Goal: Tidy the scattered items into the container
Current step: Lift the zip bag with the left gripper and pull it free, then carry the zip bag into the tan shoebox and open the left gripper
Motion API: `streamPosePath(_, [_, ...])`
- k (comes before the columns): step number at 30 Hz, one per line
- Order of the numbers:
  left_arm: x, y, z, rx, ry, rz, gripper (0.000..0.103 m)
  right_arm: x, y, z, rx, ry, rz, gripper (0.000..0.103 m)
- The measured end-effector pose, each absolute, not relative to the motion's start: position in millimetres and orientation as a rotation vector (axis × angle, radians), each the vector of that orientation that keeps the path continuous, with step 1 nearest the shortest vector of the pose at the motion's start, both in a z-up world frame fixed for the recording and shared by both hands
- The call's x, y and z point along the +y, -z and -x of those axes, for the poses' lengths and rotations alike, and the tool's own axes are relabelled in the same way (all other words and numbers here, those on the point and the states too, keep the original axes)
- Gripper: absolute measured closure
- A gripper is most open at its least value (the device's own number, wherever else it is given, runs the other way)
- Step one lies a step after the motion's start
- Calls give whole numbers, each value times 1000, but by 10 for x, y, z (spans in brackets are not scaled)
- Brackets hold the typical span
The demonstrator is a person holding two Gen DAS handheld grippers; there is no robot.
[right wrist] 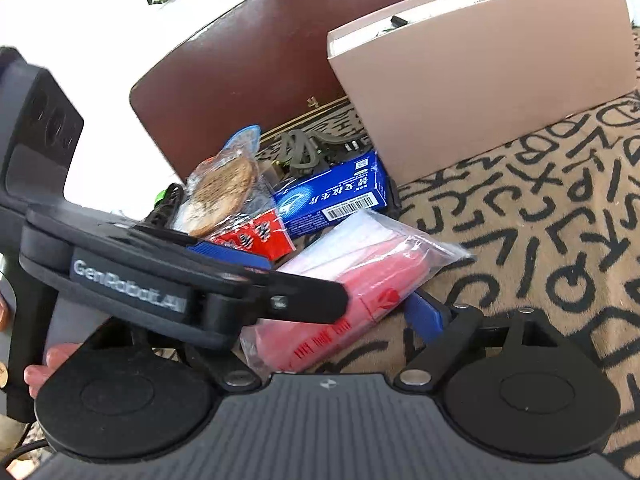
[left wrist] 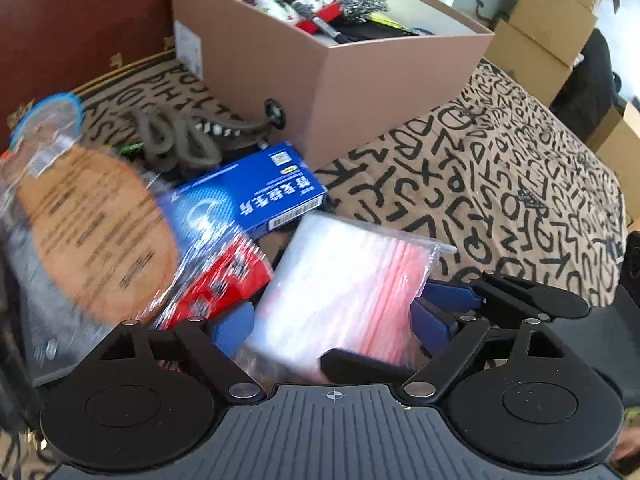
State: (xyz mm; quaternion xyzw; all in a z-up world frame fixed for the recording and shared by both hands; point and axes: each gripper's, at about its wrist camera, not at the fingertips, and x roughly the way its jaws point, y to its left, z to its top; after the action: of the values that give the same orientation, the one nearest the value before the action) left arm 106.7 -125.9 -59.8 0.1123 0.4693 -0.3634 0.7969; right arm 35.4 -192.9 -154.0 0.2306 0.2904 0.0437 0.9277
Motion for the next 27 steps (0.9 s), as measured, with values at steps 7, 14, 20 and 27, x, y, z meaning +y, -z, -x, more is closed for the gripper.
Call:
streamPosePath(7, [-1393,675,-1094,1016,839,-286,17,-2119,1565,-252,601,-89,-485,38])
streamPosePath(14, [-1480,735,-1068,1029,813,-306,17,-2039,1564,-280,592,-71,-438,45])
streamPosePath(20, [-1436,571,-919,1024,803,-268,25,-2024,1392,-155,584,-86,-381,51])
streamPosePath(27, [-1536,-10,-747,885,804,-223,25,-2126,901,18,433,-69,-285,51])
